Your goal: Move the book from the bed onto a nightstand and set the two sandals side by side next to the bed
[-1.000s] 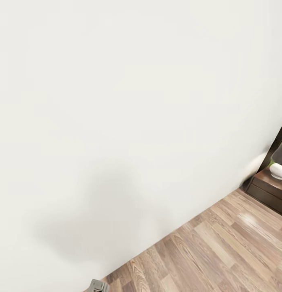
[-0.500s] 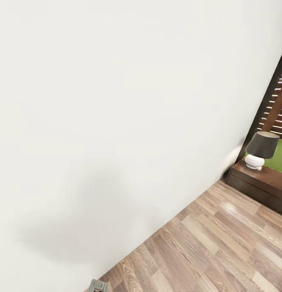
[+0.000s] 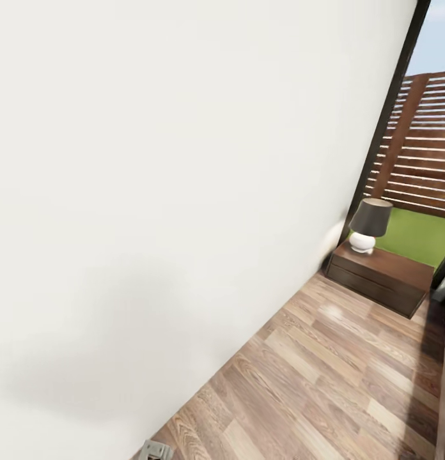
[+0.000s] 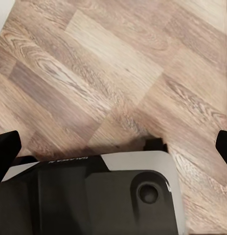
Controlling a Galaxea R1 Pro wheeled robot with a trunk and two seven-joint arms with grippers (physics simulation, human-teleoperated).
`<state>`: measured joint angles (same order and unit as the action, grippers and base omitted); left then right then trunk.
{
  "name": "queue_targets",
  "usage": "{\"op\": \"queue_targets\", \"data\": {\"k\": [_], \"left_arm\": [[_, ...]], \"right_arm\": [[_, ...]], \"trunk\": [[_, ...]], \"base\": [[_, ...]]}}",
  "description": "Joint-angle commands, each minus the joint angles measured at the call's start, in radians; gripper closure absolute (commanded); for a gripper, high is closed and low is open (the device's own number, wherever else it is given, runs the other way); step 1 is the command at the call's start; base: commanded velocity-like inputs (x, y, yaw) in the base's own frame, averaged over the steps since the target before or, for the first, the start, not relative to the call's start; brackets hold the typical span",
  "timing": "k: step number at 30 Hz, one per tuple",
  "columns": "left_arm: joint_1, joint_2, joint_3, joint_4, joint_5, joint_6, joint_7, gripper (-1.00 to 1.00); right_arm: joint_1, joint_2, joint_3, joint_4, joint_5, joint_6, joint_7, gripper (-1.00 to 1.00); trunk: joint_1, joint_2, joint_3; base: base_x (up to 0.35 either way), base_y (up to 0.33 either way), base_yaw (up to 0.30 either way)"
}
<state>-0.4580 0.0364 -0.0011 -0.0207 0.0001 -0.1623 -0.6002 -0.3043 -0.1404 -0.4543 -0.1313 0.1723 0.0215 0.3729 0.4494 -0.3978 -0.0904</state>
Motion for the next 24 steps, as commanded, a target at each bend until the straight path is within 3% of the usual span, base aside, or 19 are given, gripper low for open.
{"op": "queue_targets", "data": {"k": [1,24], "left_arm": [[-0.001,0.0,0.0,0.001,0.0,-0.005,-0.003,-1.0],[-0.001,0.0,0.0,0.001,0.0,-0.005,-0.003,-1.0]], "right_arm": [[-0.001,0.0,-0.009,-0.001,0.01,0.002,0.004,-1.0],[-0.001,0.001,-0.009,-0.001,0.01,0.003,0.004,-1.0]], "trunk": [[0.001,-0.002,-0.003],[0.001,-0.002,-0.01]], "base": [[0.0,0.0,-0.292],[0.0,0.0,-0.293]]}}
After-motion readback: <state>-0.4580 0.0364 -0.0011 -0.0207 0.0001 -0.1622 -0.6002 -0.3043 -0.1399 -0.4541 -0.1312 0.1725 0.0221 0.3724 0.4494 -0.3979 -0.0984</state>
